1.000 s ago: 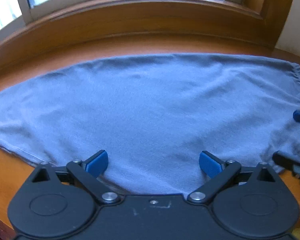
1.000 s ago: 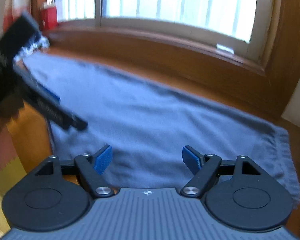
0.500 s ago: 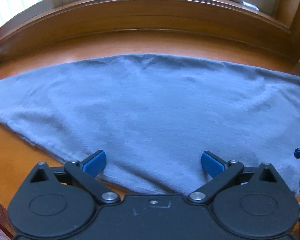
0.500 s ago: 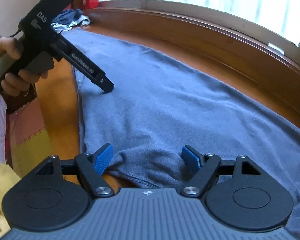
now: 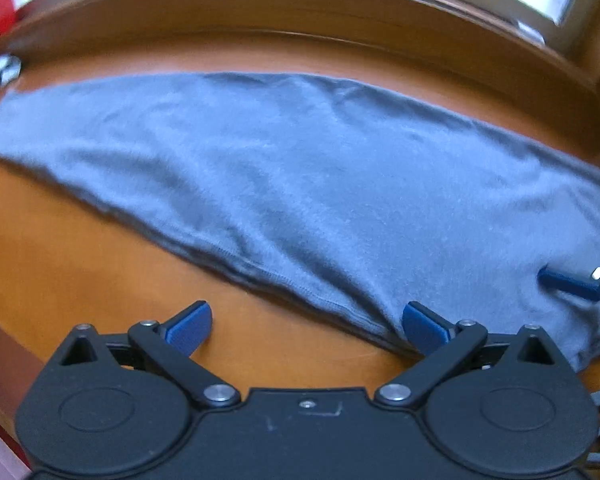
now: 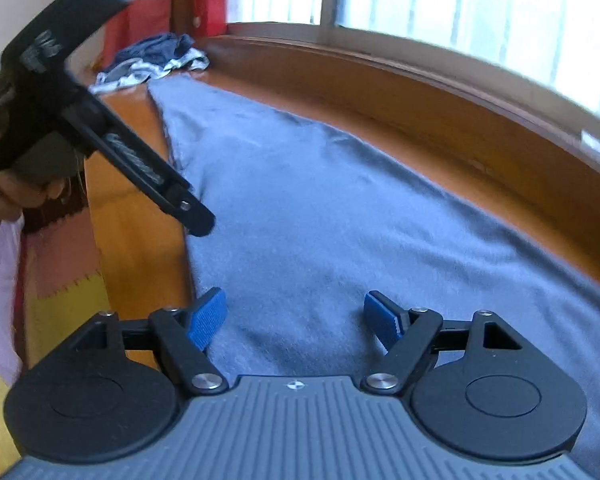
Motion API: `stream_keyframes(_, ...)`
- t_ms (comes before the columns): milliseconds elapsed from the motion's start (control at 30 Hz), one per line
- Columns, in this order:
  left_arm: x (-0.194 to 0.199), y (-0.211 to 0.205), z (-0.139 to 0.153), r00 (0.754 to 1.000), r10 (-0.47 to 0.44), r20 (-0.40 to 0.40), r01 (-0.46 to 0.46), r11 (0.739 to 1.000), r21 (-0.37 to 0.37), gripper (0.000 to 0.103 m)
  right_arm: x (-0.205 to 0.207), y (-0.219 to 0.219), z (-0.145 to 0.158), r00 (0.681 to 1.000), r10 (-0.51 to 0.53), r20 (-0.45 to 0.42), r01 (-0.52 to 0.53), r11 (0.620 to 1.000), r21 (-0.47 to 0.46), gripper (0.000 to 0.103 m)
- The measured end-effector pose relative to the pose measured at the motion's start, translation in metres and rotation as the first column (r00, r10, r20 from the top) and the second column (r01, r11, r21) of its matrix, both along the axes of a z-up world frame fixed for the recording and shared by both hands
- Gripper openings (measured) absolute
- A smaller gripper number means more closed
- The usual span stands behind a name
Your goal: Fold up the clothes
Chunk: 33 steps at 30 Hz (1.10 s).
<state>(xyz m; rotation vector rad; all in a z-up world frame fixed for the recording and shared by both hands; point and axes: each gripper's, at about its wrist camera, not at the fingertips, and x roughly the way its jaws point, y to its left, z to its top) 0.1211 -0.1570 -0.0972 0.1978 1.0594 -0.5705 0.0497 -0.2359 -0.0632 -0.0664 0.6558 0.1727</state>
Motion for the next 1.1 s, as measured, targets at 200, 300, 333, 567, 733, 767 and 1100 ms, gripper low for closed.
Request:
stream_keyframes(200, 0.004, 0.041, 0.020, 0.997, 0.082, -0.008, -0.082, 0.996, -0.037, 0.102, -0.013, -0.020, 0.011, 0.990, -0.143, -0.010, 0.143, 0.980, 0.140, 0.080)
stream_keyframes(300, 0.012, 0.069, 0.025, 0.993, 0.113, 0.023, -0.112, 0.994, -0.011, 0.102, -0.013, -0.006, 0.015, 0.981, -0.195, -0.001, 0.193, 0.972, 0.131, 0.080)
stream_keyframes(333, 0.018, 0.078, 0.026, 0.993, 0.117, 0.031, -0.117, 0.993, -0.008, 0.102, -0.011, 0.003, 0.016, 0.979, -0.206, 0.003, 0.204, 0.971, 0.120, 0.080)
stream_keyframes(567, 0.057, 0.153, 0.030, 0.996, 0.041, 0.077, -0.042, 0.999, 0.004, 0.102, 0.037, 0.103, 0.022, 0.971, -0.236, 0.039, 0.233, 0.969, 0.077, 0.083)
stream_keyframes(733, 0.092, 0.215, 0.036, 0.993, -0.010, 0.118, 0.008, 1.000, 0.021, 0.102, 0.081, 0.195, 0.035, 0.959, -0.272, 0.083, 0.271, 0.962, 0.025, 0.083)
stream_keyframes(767, 0.100, 0.226, 0.036, 0.993, -0.010, 0.120, 0.008, 1.000, 0.023, 0.102, 0.086, 0.208, 0.038, 0.958, -0.271, 0.091, 0.270, 0.962, 0.022, 0.083)
stream_keyframes(1100, 0.168, 0.316, 0.058, 0.983, 0.086, 0.165, -0.082, 0.996, -0.030, 0.102, 0.163, 0.313, 0.071, 0.981, -0.163, 0.103, 0.159, 0.986, 0.045, 0.083)
